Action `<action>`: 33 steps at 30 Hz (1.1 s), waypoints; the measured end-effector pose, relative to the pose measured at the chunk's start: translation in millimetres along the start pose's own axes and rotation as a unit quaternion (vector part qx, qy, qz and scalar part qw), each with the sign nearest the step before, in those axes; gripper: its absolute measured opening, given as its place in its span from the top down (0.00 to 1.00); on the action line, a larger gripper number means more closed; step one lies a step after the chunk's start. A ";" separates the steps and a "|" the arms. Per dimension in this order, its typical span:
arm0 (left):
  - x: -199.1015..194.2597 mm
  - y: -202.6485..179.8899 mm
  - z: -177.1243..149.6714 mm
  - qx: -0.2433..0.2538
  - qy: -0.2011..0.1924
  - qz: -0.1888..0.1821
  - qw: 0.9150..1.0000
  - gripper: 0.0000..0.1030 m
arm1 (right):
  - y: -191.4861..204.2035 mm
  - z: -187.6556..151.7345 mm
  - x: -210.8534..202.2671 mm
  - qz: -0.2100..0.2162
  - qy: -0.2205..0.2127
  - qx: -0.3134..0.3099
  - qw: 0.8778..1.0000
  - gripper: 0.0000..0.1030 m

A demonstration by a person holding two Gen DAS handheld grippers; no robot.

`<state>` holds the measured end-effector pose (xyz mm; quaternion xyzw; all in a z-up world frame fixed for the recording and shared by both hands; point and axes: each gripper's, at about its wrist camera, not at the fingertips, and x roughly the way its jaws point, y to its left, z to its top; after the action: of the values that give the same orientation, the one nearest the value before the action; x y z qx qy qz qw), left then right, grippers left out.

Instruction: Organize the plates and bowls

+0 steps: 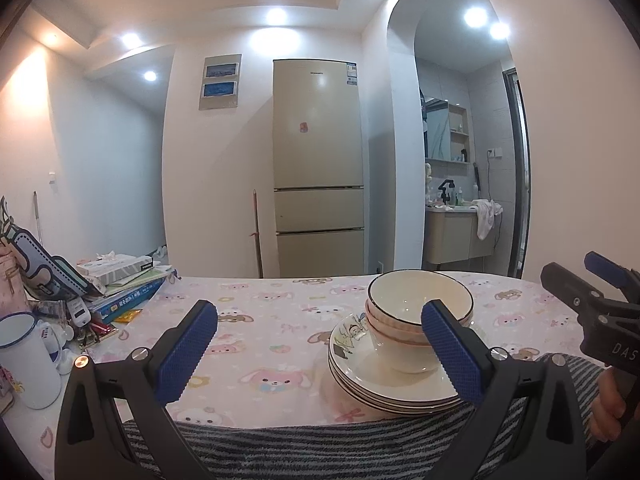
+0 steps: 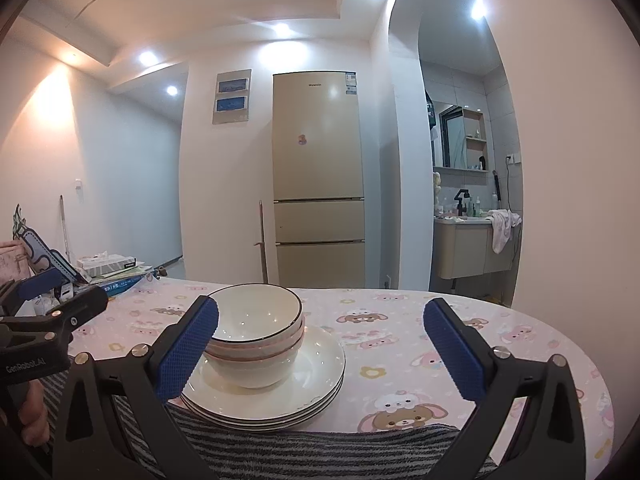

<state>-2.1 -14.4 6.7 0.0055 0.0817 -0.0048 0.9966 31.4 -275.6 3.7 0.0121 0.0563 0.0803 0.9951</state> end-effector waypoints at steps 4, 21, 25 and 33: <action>1.7 -0.2 0.0 -0.003 0.003 -0.001 1.000 0.00 | -3.3 0.4 1.3 0.001 0.002 0.007 1.000 0.00; -2.0 0.9 -1.0 -0.008 -0.002 -0.001 1.000 0.00 | -3.3 0.2 0.8 0.001 0.001 0.006 1.000 0.00; -2.4 1.2 -1.4 -0.007 -0.002 -0.001 1.000 0.00 | -3.3 0.2 0.7 0.001 0.002 0.006 1.000 0.00; -3.2 2.3 -1.4 -0.011 -0.007 -0.001 1.000 0.00 | -6.4 0.2 0.6 -0.001 0.003 0.015 1.000 0.00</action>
<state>-5.5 -12.1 5.8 -0.0055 0.0746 -0.0046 0.9972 33.0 -281.8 3.6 0.0270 0.0606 0.0782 0.9947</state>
